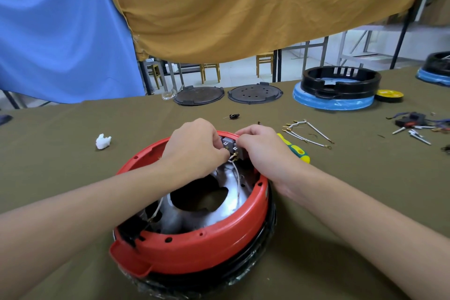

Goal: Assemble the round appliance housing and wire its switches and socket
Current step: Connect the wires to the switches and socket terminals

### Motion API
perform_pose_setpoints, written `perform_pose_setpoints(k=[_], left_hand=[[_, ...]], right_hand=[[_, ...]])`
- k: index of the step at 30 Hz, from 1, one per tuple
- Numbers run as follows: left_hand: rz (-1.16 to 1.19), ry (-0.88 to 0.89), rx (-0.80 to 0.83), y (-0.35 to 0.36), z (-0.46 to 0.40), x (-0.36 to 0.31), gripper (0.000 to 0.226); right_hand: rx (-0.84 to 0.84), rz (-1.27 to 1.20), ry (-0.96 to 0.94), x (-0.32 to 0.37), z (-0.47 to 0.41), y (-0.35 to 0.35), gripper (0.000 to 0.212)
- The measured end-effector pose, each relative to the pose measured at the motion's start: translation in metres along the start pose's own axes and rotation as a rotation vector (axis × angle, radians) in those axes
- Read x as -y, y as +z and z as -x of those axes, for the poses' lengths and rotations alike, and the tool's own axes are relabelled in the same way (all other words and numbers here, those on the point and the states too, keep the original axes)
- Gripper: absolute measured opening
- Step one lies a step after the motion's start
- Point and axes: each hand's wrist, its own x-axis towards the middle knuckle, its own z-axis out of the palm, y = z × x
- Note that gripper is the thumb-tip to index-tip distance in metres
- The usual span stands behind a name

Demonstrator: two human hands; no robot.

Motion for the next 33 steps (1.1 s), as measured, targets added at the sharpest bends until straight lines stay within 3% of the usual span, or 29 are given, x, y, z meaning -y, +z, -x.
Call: perform_pose_setpoints(k=[13, 18, 33], left_hand=[[0.029, 0.009, 0.018, 0.0033, -0.0014, -0.0002, 0.019], [0.02, -0.01, -0.046, 0.0012, -0.0004, 0.0011, 0.017], [0.187, -0.149, -0.069, 0.0088, 0.0046, -0.0083, 0.012]], right_hand=[[-0.016, -0.037, 0.004, -0.0007, 0.0008, 0.002, 0.019], [0.014, -0.054, 0.013, -0.0014, 0.0016, 0.0034, 0.02], [0.015, -0.115, 0.033, -0.0029, 0.0009, 0.0065, 0.021]])
